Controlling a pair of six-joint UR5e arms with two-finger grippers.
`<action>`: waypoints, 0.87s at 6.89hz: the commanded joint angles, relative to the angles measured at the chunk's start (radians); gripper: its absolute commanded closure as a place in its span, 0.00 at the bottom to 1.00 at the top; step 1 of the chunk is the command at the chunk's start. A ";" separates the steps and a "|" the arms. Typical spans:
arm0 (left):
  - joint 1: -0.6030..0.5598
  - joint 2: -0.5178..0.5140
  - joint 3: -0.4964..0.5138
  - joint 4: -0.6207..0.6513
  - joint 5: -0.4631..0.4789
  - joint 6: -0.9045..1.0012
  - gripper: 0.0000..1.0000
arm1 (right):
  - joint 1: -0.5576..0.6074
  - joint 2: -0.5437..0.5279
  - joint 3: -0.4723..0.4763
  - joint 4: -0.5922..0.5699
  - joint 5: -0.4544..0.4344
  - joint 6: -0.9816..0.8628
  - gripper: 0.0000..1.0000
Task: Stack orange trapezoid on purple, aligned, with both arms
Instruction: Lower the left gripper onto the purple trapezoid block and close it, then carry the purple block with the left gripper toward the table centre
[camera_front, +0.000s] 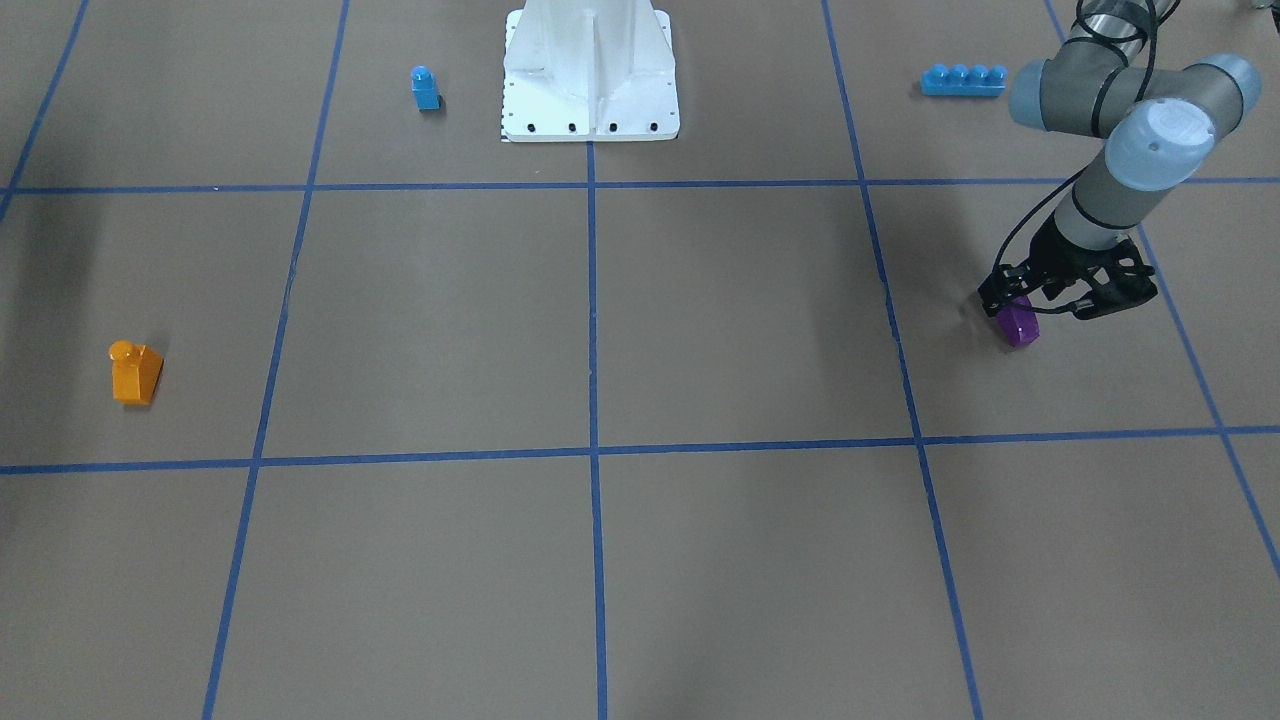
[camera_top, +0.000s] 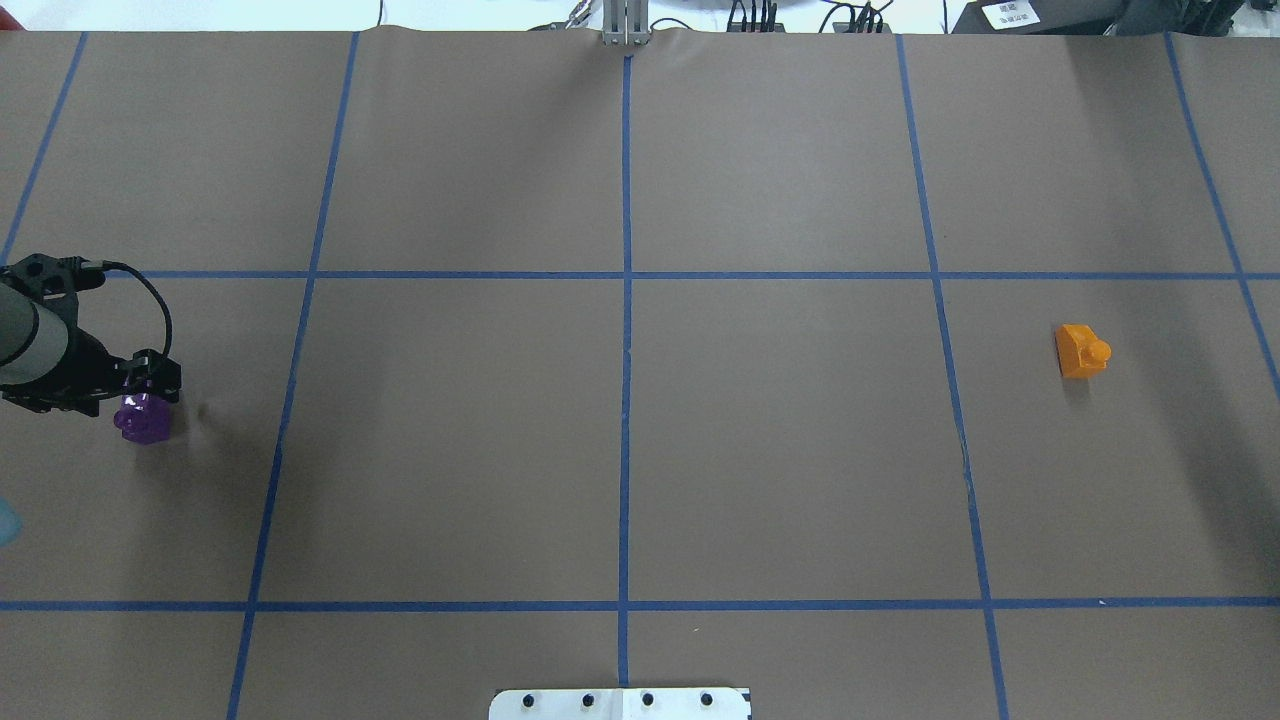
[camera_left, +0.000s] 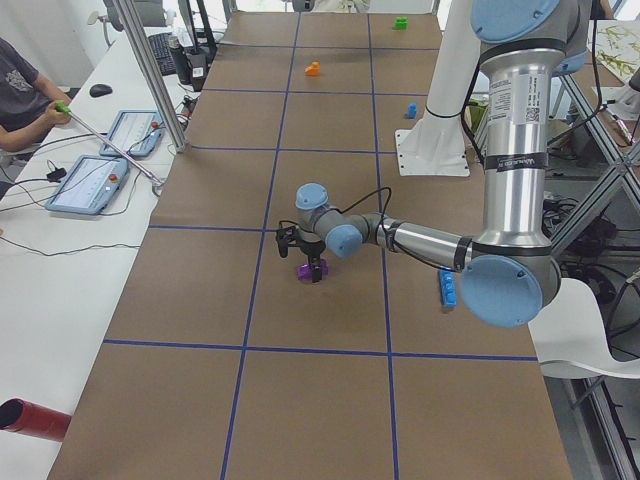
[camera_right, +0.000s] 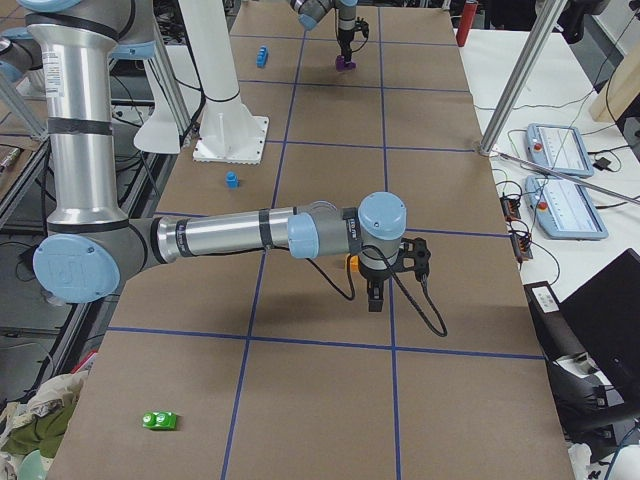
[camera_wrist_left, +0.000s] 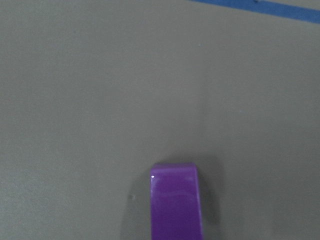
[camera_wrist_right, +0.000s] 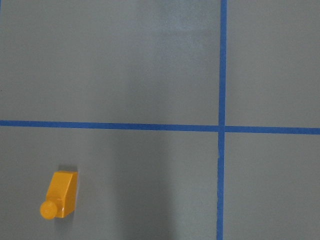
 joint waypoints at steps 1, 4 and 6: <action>0.001 0.004 -0.008 0.003 -0.011 0.003 0.97 | 0.001 0.000 0.001 0.000 0.006 0.000 0.00; 0.002 -0.002 -0.143 0.016 -0.012 0.012 1.00 | 0.001 0.008 -0.004 0.000 0.012 0.000 0.00; 0.011 -0.073 -0.171 0.019 -0.006 0.248 1.00 | 0.001 0.006 -0.005 -0.002 0.015 0.002 0.00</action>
